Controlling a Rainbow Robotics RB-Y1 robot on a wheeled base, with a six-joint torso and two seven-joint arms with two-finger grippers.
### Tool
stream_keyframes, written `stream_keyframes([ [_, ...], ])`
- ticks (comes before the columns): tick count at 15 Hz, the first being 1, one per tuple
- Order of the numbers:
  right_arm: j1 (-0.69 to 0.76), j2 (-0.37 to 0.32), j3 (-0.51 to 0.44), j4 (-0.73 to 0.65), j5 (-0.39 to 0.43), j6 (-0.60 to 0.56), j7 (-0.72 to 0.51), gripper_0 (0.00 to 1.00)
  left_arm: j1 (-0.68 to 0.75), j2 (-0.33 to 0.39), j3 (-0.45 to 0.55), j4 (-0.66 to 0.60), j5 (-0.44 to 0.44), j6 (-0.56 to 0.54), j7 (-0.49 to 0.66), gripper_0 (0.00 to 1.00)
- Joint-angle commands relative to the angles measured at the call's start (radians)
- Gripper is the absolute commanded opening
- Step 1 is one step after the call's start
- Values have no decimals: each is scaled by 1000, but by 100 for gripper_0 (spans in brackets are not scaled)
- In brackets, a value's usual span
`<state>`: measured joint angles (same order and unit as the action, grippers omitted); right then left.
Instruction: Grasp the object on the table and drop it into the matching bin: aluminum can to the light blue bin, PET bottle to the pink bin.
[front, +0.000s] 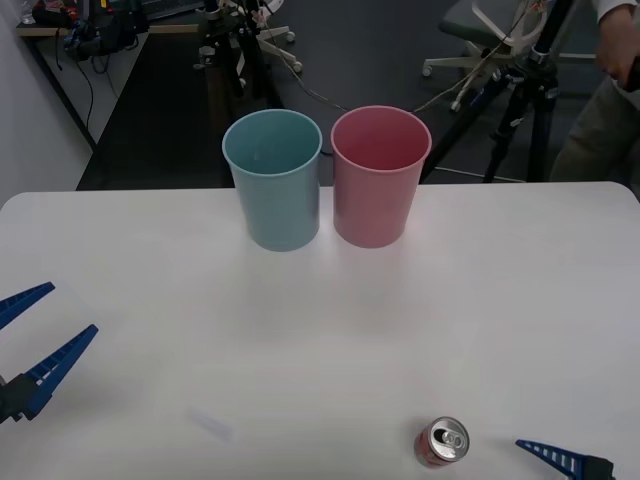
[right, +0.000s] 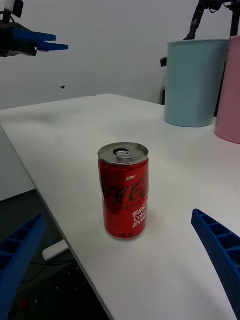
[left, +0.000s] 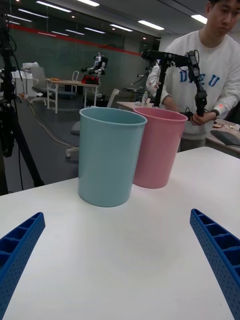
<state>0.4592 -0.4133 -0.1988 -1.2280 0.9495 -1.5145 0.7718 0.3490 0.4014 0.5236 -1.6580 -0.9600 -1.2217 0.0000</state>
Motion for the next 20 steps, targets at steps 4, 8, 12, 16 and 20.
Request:
stream_keyframes([
  [4, -96, 62, 2, 108, 55, 22, 37, 100, 0, 0, 0, 0, 0, 0, 0, 100],
  [8, -113, 116, 6, 96, 80, 59, 50, 100, 0, 0, 0, 0, 0, 0, 0, 100],
  [12, -114, 143, 44, 42, 80, 123, 41, 100, 0, 0, 0, 0, 0, 0, 0, 100],
  [16, -114, 149, 90, -2, 65, 186, 30, 100, 0, 0, 0, 0, 0, 0, 0, 100],
  [20, -116, 149, 124, -34, 54, 235, 21, 100, 0, 0, 0, 0, 0, 0, 0, 100],
])
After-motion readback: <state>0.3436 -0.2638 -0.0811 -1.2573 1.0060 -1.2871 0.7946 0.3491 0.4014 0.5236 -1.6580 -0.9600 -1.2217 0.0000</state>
